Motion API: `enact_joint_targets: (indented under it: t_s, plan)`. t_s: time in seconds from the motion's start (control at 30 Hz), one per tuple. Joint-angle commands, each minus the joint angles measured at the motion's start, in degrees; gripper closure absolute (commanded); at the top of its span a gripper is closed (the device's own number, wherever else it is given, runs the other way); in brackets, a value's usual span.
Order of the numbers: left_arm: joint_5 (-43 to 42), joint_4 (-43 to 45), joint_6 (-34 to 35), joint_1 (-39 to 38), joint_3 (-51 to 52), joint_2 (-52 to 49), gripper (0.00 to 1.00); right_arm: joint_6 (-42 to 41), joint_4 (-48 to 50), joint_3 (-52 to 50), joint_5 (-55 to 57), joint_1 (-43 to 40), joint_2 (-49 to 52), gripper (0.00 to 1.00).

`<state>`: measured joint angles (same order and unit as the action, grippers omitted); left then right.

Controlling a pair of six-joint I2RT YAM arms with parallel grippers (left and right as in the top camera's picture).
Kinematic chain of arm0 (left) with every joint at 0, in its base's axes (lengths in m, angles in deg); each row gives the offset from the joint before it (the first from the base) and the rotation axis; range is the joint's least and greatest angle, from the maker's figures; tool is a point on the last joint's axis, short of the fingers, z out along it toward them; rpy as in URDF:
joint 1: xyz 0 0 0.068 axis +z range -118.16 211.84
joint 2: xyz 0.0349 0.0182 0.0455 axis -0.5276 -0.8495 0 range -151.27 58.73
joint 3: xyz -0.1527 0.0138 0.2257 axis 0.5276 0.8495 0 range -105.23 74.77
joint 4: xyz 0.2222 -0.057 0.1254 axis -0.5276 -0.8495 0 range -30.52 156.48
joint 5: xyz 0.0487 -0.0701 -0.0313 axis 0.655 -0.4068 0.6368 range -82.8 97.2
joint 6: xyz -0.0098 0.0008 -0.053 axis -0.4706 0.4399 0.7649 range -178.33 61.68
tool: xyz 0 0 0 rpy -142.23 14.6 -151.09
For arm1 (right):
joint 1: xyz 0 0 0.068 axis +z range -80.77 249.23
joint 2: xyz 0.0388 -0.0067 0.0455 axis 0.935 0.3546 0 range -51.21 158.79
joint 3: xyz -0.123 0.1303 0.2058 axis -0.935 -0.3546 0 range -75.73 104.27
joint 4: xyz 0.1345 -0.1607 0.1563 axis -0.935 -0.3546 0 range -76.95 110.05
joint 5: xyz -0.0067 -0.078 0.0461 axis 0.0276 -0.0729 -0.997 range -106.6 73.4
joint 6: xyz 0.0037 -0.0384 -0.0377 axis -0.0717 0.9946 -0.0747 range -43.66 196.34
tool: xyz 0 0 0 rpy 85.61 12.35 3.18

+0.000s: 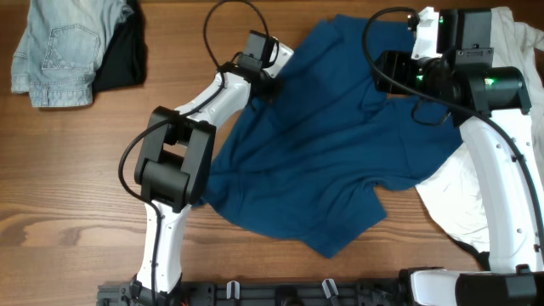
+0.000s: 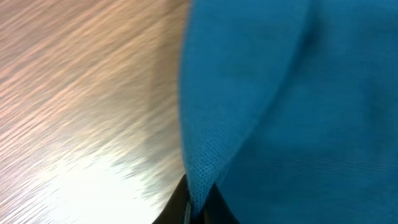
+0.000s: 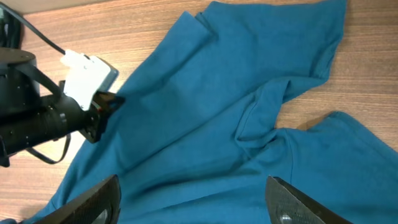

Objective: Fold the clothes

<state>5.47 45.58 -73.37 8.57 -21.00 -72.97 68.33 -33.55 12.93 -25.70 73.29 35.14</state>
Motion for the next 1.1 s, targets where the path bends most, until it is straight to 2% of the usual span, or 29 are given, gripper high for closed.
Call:
enact_joint_targets:
  t_s: [0.0,0.07,0.27,0.4,0.5,0.63,0.67,0.7,0.77,0.9,1.0,1.07]
  plan:
    - [12.7,-1.0,10.9,3.9,-1.1,0.2,0.96,0.3,0.0,0.1,0.4,-0.2,0.5,0.27]
    - [15.2,-4.0,14.4,6.1,-1.1,1.5,0.96,0.2,0.0,0.1,0.3,-0.2,0.5,0.29]
    - [14.7,-19.4,26.9,16.1,-1.1,4.9,0.96,-1.1,0.0,0.1,0.0,-0.1,2.9,0.34]
    - [9.9,-31.8,29.0,21.6,-1.1,5.1,0.96,-1.0,0.0,0.1,-2.8,0.3,7.3,0.34]
    - [10.4,-40.2,34.0,24.6,-1.1,5.1,0.96,-1.0,-0.1,0.1,-3.9,1.1,11.6,0.34]
    - [10.4,-45.7,33.9,27.8,-1.1,5.1,0.95,-1.1,-0.7,0.1,-4.0,2.1,17.1,0.33]
    - [10.3,-46.4,33.4,28.5,-1.1,5.1,0.89,-1.2,-1.2,0.1,-3.5,2.3,18.3,0.33]
    - [10.4,-46.9,33.2,29.0,-1.1,5.1,0.72,-2.5,-1.9,0.1,-2.2,2.3,19.4,0.33]
    - [10.3,-47.3,32.3,29.6,-1.1,5.1,0.53,-6.5,-4.1,0.1,2.8,2.1,21.2,0.28]
    - [10.3,-46.5,31.8,29.5,-1.2,6.1,0.41,-7.3,-6.5,0.0,4.7,2.1,23.6,0.27]
    - [10.3,-46.4,30.7,29.5,-2.7,8.3,0.27,-7.0,-7.3,-1.7,4.9,2.4,24.7,0.27]
    - [10.2,-46.2,30.5,29.5,-4.0,10.7,0.25,-7.0,-7.0,-4.1,4.9,2.4,24.9,0.27]
